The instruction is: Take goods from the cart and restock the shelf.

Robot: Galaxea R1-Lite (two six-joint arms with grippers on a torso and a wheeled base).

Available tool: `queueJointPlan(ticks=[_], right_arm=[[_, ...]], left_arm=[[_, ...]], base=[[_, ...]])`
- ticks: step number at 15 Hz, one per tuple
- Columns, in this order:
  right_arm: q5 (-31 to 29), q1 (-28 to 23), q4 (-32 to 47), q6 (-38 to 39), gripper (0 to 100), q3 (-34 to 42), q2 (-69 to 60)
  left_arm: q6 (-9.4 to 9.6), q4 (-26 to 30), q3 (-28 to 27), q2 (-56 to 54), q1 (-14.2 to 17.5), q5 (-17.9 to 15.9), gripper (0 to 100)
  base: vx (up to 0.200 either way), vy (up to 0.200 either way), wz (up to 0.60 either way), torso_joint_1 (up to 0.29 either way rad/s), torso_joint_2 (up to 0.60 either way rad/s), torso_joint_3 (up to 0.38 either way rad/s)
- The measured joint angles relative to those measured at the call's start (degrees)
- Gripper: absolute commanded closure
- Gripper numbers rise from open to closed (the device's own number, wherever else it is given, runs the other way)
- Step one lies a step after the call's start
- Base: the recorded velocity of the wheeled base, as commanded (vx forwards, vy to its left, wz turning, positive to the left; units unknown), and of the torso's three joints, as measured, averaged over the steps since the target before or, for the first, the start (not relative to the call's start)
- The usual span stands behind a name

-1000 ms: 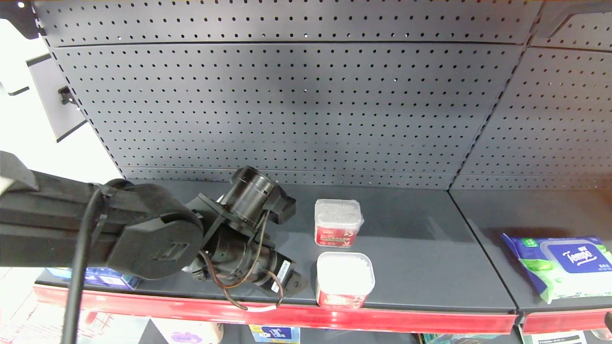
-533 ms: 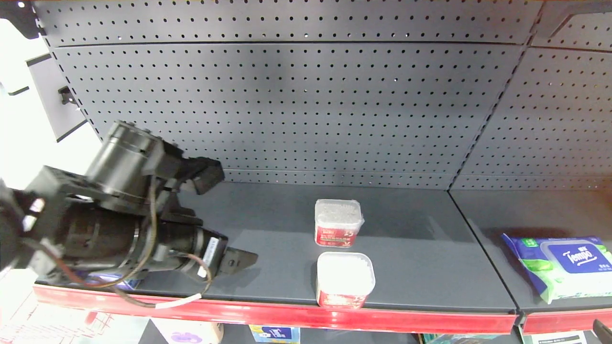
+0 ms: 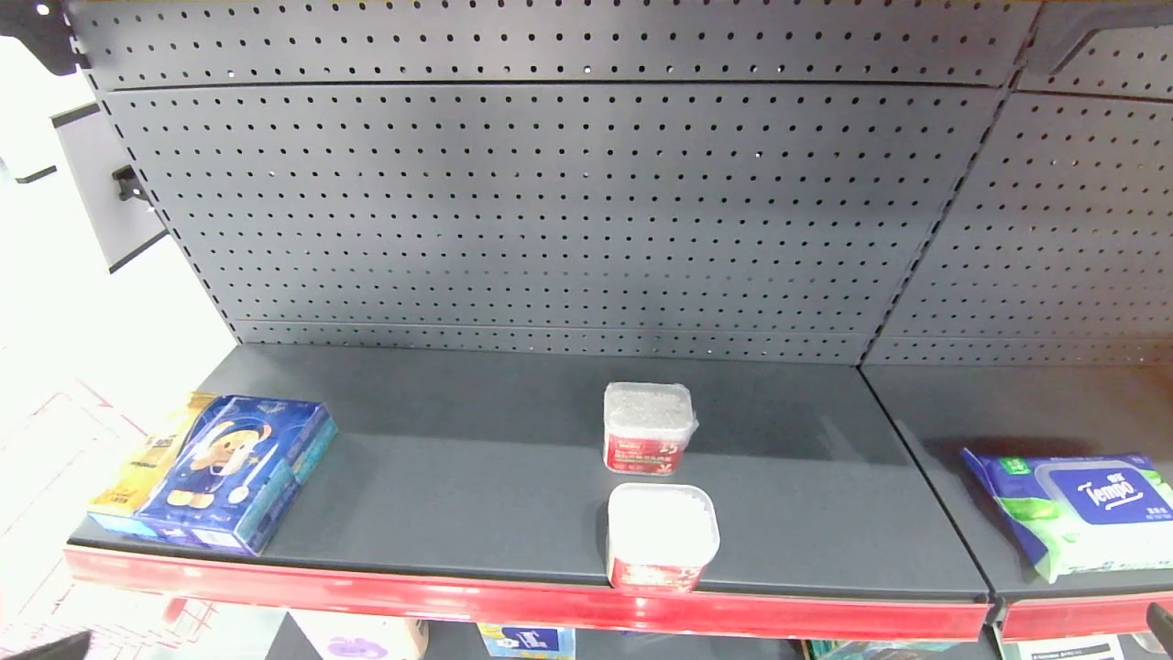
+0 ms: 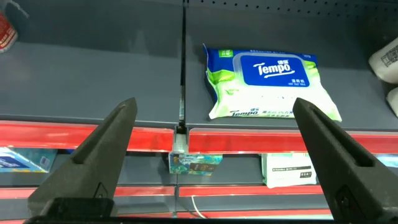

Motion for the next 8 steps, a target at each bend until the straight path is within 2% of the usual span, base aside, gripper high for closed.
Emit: queueJointPlan(ticks=[2,3,5,6,7,8], right_arm=[[-0.05,0.00,0.00,0.00,0,0.09,-0.38],[-0.07,0.00,0.00,0.02,0,0.17,-0.60],[-0.18,-0.05,0.02,0.00,0,0.48,-1.29],[-0.18,-0.06,0.09,0.00,0,0.66,-1.60],[-0.24,-0.06,0.09,0.00,0,1.18,-2.30],[-0.24,-0.09,0.06,0.02,0,1.93,-3.33]], left_arm=[[-1.29,9.18,1.55,-7.22,7.41,0.96,0],[-4.19,12.11,1.95,-9.62,9.56,1.12,0],[-10.07,14.32,2.56,-12.35,11.35,1.21,0],[-11.69,14.81,2.76,-12.85,11.76,1.23,0],[-14.68,17.99,3.00,-13.23,12.59,1.26,0],[-15.90,21.60,3.04,-13.62,14.06,1.34,0]], base=[[0.000,0.000,0.00,0.000,0.00,0.000],[0.000,0.000,0.00,0.000,0.00,0.000],[0.000,0.000,0.00,0.000,0.00,0.000],[0.000,0.000,0.00,0.000,0.00,0.000],[0.000,0.000,0.00,0.000,0.00,0.000],[0.000,0.000,0.00,0.000,0.00,0.000]])
